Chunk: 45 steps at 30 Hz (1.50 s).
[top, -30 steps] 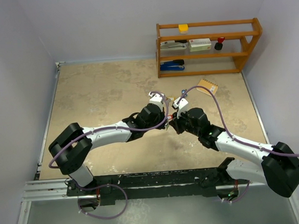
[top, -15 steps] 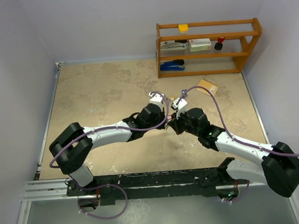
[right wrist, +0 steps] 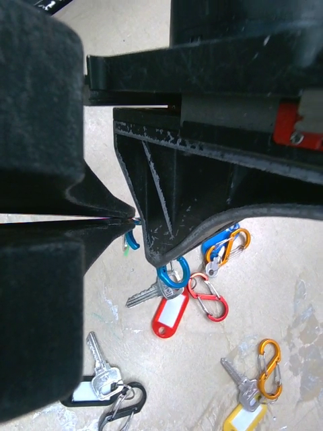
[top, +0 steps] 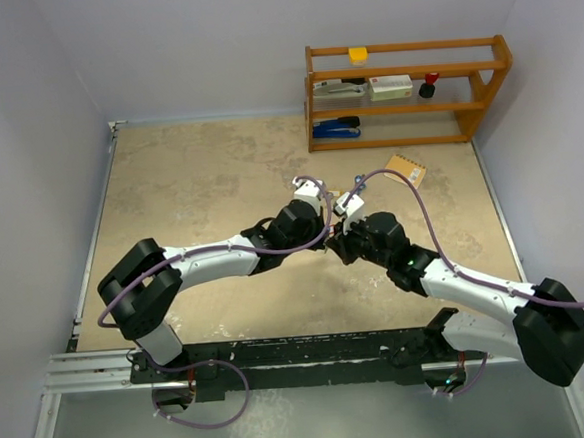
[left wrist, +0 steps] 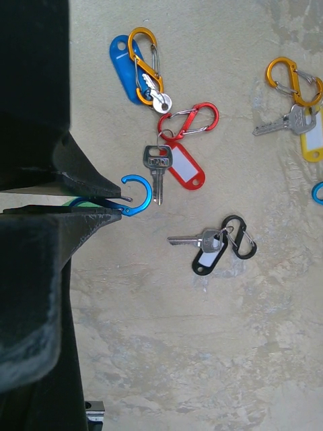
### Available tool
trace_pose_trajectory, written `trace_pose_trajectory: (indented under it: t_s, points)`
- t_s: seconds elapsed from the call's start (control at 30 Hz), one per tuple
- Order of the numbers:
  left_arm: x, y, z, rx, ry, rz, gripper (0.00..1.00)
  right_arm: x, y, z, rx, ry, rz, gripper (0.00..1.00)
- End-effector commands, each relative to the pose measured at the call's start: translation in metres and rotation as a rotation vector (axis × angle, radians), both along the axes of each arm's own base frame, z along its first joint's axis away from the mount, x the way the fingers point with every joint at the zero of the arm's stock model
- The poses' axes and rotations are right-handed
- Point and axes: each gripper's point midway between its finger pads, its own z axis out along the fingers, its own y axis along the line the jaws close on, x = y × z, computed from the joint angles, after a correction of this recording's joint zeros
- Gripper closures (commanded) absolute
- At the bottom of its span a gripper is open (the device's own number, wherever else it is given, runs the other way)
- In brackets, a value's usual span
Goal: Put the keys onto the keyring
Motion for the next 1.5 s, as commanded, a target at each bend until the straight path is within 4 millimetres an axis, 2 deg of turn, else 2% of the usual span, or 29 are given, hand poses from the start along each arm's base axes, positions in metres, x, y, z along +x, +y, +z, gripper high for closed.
trace_pose_trajectory:
  t_s: [0.0,0.1,0.17,0.3,0.4,0.47,0.53,0.63,0.73,0.87,0.97,1.2,1.47]
  points:
    - [0.009,-0.014,0.026,-0.059,-0.057,0.006,1.00,0.001,0.011,0.026,0.061,-0.068,0.041,1.00]
    - [0.013,-0.011,0.027,-0.058,-0.064,0.031,1.00,-0.002,0.013,0.025,0.063,-0.060,0.059,0.98]
    - [0.017,-0.004,0.028,-0.050,-0.073,0.073,1.00,-0.003,0.014,0.026,0.068,-0.053,0.058,0.80]
    - [0.027,0.015,0.036,-0.039,-0.103,0.158,1.00,-0.001,0.008,0.030,0.077,-0.064,0.021,0.59]
    - [0.037,0.028,0.046,-0.052,-0.118,0.205,1.00,0.008,-0.010,0.032,0.065,-0.080,-0.096,0.55]
    - [0.043,0.036,0.047,-0.045,-0.120,0.230,1.00,0.016,-0.029,0.034,0.041,-0.089,-0.211,0.54]
    - [0.049,0.044,0.048,-0.040,-0.120,0.256,1.00,0.017,-0.039,0.035,0.058,-0.074,-0.283,0.52]
    - [0.061,0.059,0.049,-0.032,-0.119,0.304,1.00,0.022,-0.055,0.042,0.056,-0.104,-0.375,0.39]
    - [0.076,0.074,0.051,-0.034,-0.118,0.356,1.00,0.026,-0.061,0.045,0.034,-0.132,-0.399,0.27]
    - [0.096,0.092,0.051,-0.010,-0.125,0.423,1.00,0.029,-0.058,0.042,0.008,-0.132,-0.386,0.24]
    - [0.110,0.098,0.051,0.002,-0.132,0.452,1.00,0.030,-0.056,0.039,0.004,-0.126,-0.384,0.22]
    - [0.139,0.100,0.034,0.024,-0.121,0.473,1.00,0.026,-0.058,0.028,0.017,-0.145,-0.370,0.19]
    - [0.170,0.102,0.012,0.034,-0.112,0.497,1.00,0.021,-0.066,0.034,0.011,-0.168,-0.377,0.17]
